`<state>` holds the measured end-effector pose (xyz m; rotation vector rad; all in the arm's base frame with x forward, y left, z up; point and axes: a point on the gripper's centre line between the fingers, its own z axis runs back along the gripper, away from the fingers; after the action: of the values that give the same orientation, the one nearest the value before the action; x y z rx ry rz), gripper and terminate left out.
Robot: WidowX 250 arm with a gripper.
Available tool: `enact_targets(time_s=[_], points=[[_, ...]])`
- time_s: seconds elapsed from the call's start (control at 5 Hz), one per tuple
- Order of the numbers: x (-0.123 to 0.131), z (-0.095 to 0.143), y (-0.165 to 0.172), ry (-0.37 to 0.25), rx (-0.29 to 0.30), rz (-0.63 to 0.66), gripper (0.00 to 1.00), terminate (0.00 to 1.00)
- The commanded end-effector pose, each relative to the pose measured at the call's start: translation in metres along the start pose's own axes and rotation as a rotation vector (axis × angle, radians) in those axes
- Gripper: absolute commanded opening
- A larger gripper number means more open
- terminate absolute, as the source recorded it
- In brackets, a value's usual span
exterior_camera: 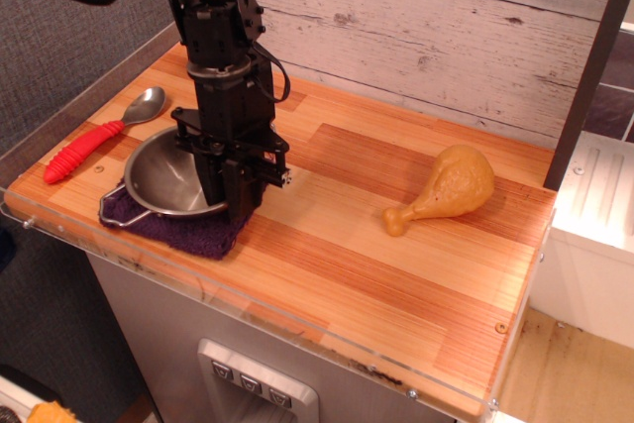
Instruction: Pick up the pot and place it behind the purple cloth
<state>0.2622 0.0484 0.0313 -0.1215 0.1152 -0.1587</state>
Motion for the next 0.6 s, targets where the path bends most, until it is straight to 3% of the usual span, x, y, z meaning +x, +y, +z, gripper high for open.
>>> enact_targets(time_s=[0.0,0.4], points=[[-0.006,0.030,0.006,-0.077,0.019,0.026,0.00,0.00],[-0.020,0.080,0.024,-0.152,0.026,0.109,0.00,0.00]])
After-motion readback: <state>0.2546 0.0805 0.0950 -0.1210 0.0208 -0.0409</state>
